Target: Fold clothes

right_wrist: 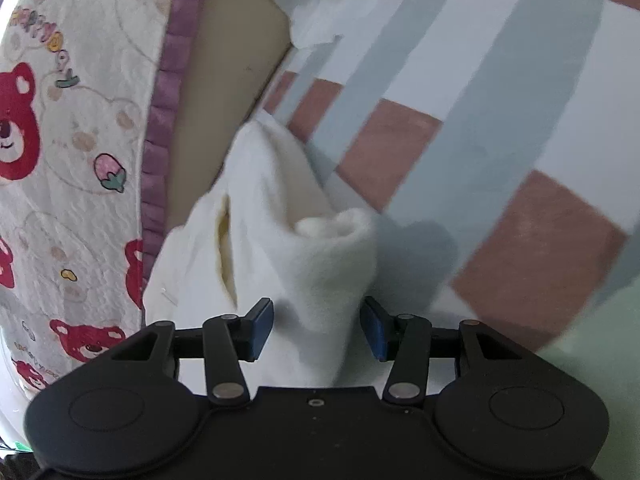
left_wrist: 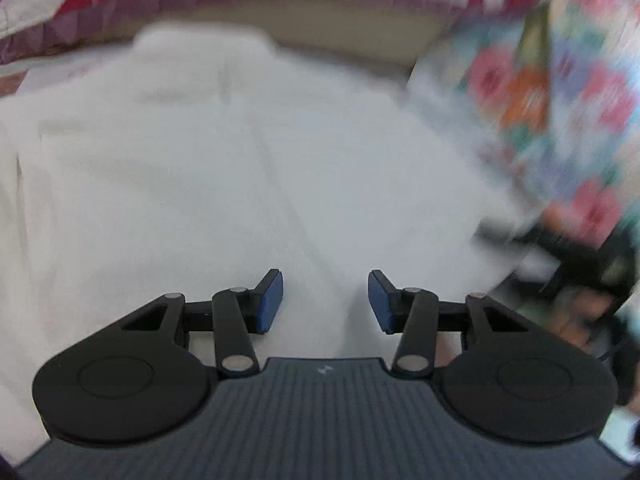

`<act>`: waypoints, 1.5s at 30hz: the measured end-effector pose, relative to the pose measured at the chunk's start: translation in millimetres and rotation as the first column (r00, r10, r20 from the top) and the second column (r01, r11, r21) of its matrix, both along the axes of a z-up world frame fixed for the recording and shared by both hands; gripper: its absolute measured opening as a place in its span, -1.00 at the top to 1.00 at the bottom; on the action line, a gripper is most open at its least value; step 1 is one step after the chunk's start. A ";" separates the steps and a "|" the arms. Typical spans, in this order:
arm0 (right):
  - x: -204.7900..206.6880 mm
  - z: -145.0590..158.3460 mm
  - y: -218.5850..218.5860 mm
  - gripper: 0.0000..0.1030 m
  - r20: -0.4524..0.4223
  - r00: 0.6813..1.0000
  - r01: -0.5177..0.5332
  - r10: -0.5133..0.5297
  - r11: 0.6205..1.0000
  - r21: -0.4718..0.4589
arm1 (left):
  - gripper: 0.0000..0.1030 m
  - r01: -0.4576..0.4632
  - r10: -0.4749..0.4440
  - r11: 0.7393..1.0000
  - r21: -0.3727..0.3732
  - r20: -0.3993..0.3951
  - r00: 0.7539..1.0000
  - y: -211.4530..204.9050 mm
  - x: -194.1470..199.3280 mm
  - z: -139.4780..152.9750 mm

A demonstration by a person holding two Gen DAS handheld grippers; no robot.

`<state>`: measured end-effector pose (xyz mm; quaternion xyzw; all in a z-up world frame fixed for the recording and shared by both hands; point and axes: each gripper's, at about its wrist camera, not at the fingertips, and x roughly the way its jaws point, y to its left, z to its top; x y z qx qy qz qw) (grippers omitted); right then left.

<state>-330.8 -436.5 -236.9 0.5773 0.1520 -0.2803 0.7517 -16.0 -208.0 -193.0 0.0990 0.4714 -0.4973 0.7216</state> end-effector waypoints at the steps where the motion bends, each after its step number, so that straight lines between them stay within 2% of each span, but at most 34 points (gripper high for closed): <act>1: 4.6 0.9 0.0 -0.07 -0.001 1.000 -0.001 0.001 1.000 -0.021 | 0.10 -0.005 0.005 1.000 -0.003 0.004 1.000 2.3 -1.6 -1.3; 2: 9.1 1.7 0.1 -0.07 -0.002 1.000 -0.002 0.002 0.999 -0.042 | 0.10 -0.010 0.010 1.000 -0.005 0.008 1.000 4.5 -3.3 -2.6; 3: 13.1 4.5 -0.1 0.37 0.000 1.000 -0.008 0.008 0.998 -0.068 | 0.10 -0.015 0.015 1.000 -0.008 0.012 1.000 6.8 -5.0 -3.9; 4: 16.3 10.1 -0.6 0.65 0.006 1.000 -0.021 0.022 0.995 -0.101 | 0.10 -0.021 0.021 1.000 -0.011 0.012 1.000 8.8 -6.1 -5.0; 7: 26.5 43.6 2.5 0.63 0.016 0.996 -0.080 0.086 0.972 -0.223 | 0.10 -0.041 0.041 0.999 -0.015 -0.022 0.999 10.3 -3.5 -6.8; 11: 51.3 91.4 12.3 0.64 0.002 0.974 -0.209 0.227 0.898 -0.386 | 0.09 -0.034 0.034 0.999 -0.007 -0.009 0.999 7.4 -2.4 -6.5; 14: 73.4 114.8 21.2 0.64 0.001 0.954 -0.271 0.299 0.866 -0.420 | 0.09 -0.017 0.016 1.000 0.020 0.014 1.000 2.5 -5.7 -4.6; 16: 92.5 133.7 30.9 0.64 -0.021 0.937 -0.322 0.349 0.838 -0.441 | 0.09 -0.016 0.015 0.999 0.050 0.016 1.000 10.4 -4.0 7.6; 18: 110.4 152.9 42.4 0.64 0.005 0.913 -0.360 0.408 0.812 -0.460 | 0.08 -0.040 0.040 0.999 0.001 0.001 0.999 36.5 4.7 30.9; 21: 143.1 182.6 66.4 0.65 0.032 0.849 -0.437 0.528 0.735 -0.518 | 0.08 -0.164 0.163 0.982 -0.096 -0.017 0.986 90.7 28.3 60.1; 24: 185.6 200.2 97.5 0.65 0.035 0.751 -0.538 0.659 0.642 -0.547 | 0.08 -0.280 0.279 0.960 -0.019 -0.044 0.959 131.2 53.6 56.1; 26: 216.4 201.9 124.1 0.65 0.004 0.673 -0.611 0.740 0.560 -0.559 | 0.08 -0.367 0.369 0.929 0.042 -0.070 0.927 152.4 68.0 42.1; 29: 254.9 182.2 161.0 0.65 -0.092 0.565 -0.722 0.820 0.436 -0.537 | 0.08 -0.420 0.426 0.905 0.071 -0.159 0.891 172.7 80.5 19.6; 30: 263.6 168.9 169.1 0.65 -0.121 0.547 -0.750 0.828 0.421 -0.510 | 0.08 -0.435 0.438 0.899 0.057 -0.179 0.881 177.0 81.4 14.8; 34: 282.7 110.2 187.5 0.65 -0.199 0.494 -0.836 0.846 0.400 -0.375 | 0.08 -0.488 0.481 0.873 0.013 -0.200 0.854 186.4 86.0 11.2; 36: 279.0 100.7 197.8 0.65 -0.219 0.473 -0.845 0.853 0.369 -0.388 | 0.08 -0.519 0.507 0.855 -0.005 -0.205 0.837 192.4 88.2 9.5; 38: 274.0 104.2 201.4 0.65 -0.236 0.478 -0.839 0.846 0.360 -0.407 | 0.08 -0.544 0.530 0.839 -0.009 -0.216 0.820 196.8 88.2 8.7; 40: 272.7 113.2 200.1 0.65 -0.226 0.489 -0.829 0.843 0.367 -0.422 | 0.08 -0.559 0.541 0.829 -0.014 -0.234 0.808 199.6 91.8 5.3; 43: 263.2 129.1 192.4 0.64 -0.153 0.498 -0.810 0.854 0.395 -0.433 | 0.09 -0.572 0.547 0.820 -0.022 -0.263 0.794 202.8 96.6 0.5; 45: 259.7 137.0 192.7 0.64 -0.110 0.485 -0.803 0.867 0.392 -0.450 | 0.12 -0.588 0.558 0.808 -0.028 -0.284 0.780 206.2 98.7 -0.8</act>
